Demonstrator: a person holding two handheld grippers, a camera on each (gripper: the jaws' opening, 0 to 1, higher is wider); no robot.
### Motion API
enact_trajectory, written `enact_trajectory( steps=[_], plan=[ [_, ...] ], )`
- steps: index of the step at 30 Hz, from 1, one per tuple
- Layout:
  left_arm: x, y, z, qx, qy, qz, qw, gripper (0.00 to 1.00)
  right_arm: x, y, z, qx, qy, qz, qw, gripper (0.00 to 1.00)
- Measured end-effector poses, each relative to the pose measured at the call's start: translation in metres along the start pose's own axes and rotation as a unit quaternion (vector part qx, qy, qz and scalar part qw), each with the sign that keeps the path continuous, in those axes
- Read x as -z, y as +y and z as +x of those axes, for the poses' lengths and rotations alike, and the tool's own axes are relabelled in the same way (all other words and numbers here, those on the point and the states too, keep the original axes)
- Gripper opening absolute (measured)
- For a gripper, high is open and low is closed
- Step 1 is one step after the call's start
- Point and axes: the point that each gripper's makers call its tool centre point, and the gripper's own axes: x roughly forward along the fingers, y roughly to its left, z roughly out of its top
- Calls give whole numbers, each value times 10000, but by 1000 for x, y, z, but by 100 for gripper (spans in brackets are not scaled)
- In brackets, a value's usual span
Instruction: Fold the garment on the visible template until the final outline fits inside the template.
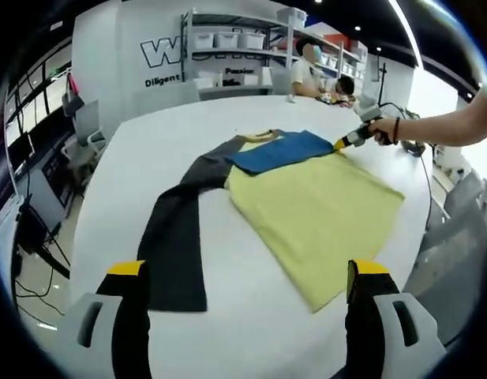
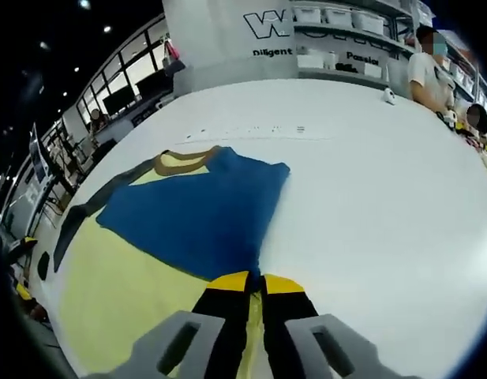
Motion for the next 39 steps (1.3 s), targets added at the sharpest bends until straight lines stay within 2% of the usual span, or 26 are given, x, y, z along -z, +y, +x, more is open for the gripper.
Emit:
enact_trajectory(
  steps=[4, 10, 11, 15, 20, 22, 26, 32, 35, 39],
  plan=[
    [-2, 0, 1, 9, -23, 8, 10000, 99, 0, -18, -5, 106, 34, -26, 9999, 0],
    [-4, 1, 2, -7, -36, 33, 10000, 99, 7, -40, -13, 264, 90, 153, 9995, 0],
    [-4, 1, 2, -8, -35, 28, 10000, 99, 9, -43, -16, 319, 105, 65, 9994, 0],
    [-2, 0, 2, 4, 0, 20, 10000, 99, 9, -50, -21, 363, 81, -36, 9993, 0],
    [-1, 0, 2, -30, 32, 48, 10000, 99, 10, -61, -24, 457, 97, 60, 9989, 0],
    [-2, 2, 1, -77, 23, 34, 10000, 99, 10, -66, -26, 523, 103, 85, 9985, 0],
    [-1, 8, 1, -160, 27, 1, 9999, 99, 11, -76, -29, 692, 197, -190, 9972, 0],
    [5, 19, 5, -241, 102, -50, 9996, 98, 12, -86, -30, 736, 173, -54, 9971, 0],
    [2, 27, 10, -299, -15, -198, 9994, 98, 9, -88, -35, 711, 44, 59, 9974, 8],
    [3, 37, 15, -339, -58, -420, 9985, 96, -6, -84, -42, 481, -490, 224, 9974, 19]
  ],
)
